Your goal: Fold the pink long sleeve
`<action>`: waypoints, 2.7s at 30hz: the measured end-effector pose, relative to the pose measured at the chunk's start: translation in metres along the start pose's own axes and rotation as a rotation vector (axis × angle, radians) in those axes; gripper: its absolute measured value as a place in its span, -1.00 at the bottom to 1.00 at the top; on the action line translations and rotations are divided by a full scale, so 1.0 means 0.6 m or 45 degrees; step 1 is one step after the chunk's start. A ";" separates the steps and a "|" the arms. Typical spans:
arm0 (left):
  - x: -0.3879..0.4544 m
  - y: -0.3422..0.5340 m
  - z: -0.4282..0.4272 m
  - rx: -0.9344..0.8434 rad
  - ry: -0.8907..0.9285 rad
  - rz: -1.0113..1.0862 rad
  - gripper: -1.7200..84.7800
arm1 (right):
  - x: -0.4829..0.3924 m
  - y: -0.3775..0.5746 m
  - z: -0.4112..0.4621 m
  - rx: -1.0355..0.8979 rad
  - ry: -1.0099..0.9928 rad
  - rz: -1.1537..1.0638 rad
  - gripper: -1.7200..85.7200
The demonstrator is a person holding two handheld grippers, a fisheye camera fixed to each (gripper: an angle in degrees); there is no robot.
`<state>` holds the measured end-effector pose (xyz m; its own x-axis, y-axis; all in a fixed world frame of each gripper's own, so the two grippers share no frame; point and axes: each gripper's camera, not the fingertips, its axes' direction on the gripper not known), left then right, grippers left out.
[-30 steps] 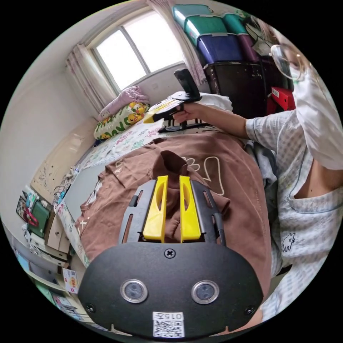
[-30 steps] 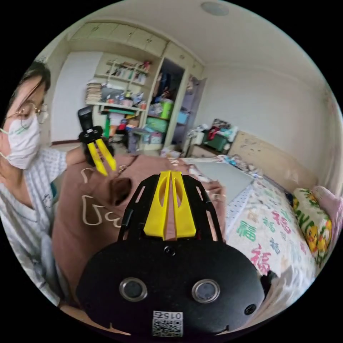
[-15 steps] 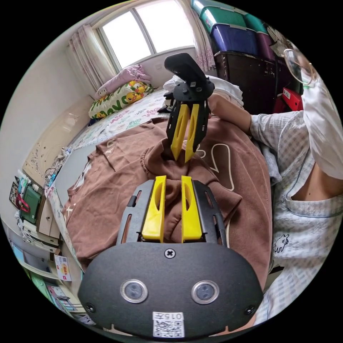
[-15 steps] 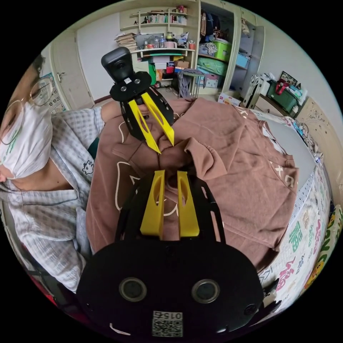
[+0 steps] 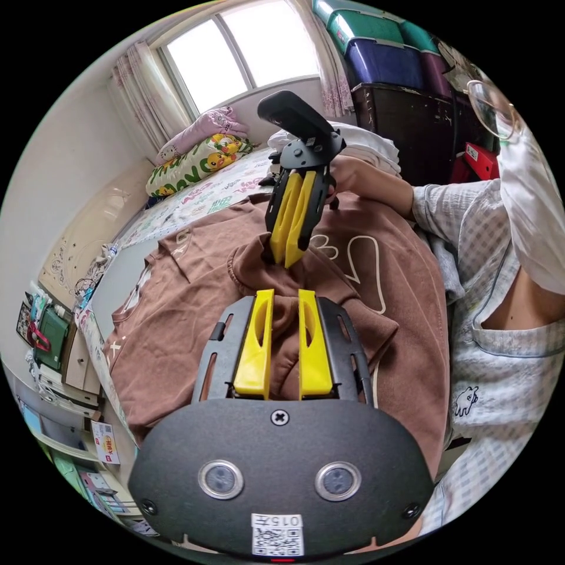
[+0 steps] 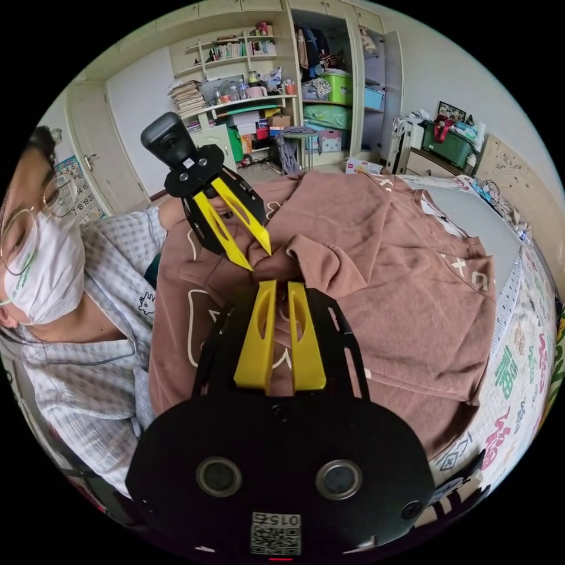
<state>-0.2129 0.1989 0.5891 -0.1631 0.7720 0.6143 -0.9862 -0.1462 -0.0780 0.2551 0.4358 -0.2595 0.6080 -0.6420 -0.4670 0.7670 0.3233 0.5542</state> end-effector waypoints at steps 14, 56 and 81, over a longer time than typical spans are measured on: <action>0.000 0.067 -0.114 0.135 -0.008 0.041 -0.78 | -0.049 0.011 -0.013 0.133 -0.012 -0.189 -0.98; 0.080 0.139 -0.170 0.114 -0.084 0.130 -0.78 | -0.025 0.123 -0.054 0.111 0.186 -0.216 -0.74; 0.167 0.120 -0.143 0.232 0.016 0.290 -0.92 | -0.025 0.236 -0.128 0.209 -0.019 -0.591 -0.98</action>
<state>-0.3028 0.3187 0.5780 -0.3809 0.7139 0.5876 -0.9028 -0.4245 -0.0694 0.3707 0.5447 -0.2270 0.2056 -0.7023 -0.6815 0.9133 -0.1126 0.3915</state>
